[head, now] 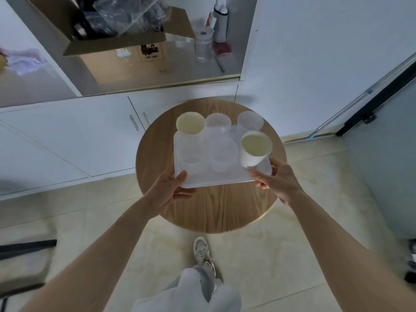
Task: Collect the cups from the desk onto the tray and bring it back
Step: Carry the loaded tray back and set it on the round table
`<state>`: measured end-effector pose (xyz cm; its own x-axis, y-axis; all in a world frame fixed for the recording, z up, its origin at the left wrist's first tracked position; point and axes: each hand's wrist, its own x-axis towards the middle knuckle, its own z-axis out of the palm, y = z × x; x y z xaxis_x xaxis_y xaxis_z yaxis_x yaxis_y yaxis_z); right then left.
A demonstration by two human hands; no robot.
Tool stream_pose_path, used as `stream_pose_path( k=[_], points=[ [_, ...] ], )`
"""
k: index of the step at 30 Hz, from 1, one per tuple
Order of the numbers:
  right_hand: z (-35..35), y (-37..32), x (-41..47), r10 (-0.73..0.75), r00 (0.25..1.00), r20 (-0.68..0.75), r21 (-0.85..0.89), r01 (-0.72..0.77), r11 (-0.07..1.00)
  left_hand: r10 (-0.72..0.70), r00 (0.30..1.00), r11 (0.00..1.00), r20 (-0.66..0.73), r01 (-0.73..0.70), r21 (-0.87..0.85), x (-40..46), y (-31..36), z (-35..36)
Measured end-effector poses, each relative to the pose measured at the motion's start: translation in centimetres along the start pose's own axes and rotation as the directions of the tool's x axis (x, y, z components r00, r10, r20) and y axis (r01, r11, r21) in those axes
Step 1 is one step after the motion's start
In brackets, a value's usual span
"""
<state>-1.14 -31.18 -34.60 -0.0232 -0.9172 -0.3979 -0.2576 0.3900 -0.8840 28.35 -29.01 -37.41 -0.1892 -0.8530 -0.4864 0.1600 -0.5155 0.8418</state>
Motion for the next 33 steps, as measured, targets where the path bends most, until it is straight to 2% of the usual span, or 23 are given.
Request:
stream_pose_path(
  k=[7, 11, 17, 26, 33],
  points=[
    [-0.9, 0.3, 5.7, -0.002, 1.000, -0.011, -0.116, 0.000, 0.993, 0.051, 0.998, 0.988, -0.024, -0.047, 0.149, 4.3, 0.4, -0.1],
    [-0.9, 1.0, 8.9, 0.002, 1.000, -0.021, -0.241, -0.007, 0.971, 0.063, 0.997, 0.967, -0.043, -0.051, 0.249, 6.3, 0.3, -0.3],
    [-1.0, 1.0, 13.0, -0.016, 0.999, 0.040, -0.347, 0.029, 0.938, 0.084, 0.987, 0.947, -0.135, -0.037, 0.320, 8.5, -0.5, -0.1],
    [-2.3, 2.0, 18.6, -0.031, 0.980, 0.194, -0.464, 0.120, 0.878, 0.020, 0.914, 0.981, -0.405, 0.061, 0.187, 10.7, -3.5, 3.1],
    [-1.7, 3.9, 22.1, -0.033, 0.967, 0.253, -0.534, 0.168, 0.829, 0.030, 0.829, 0.983, -0.558, 0.077, 0.168, 12.7, -5.9, 3.9]
  ],
)
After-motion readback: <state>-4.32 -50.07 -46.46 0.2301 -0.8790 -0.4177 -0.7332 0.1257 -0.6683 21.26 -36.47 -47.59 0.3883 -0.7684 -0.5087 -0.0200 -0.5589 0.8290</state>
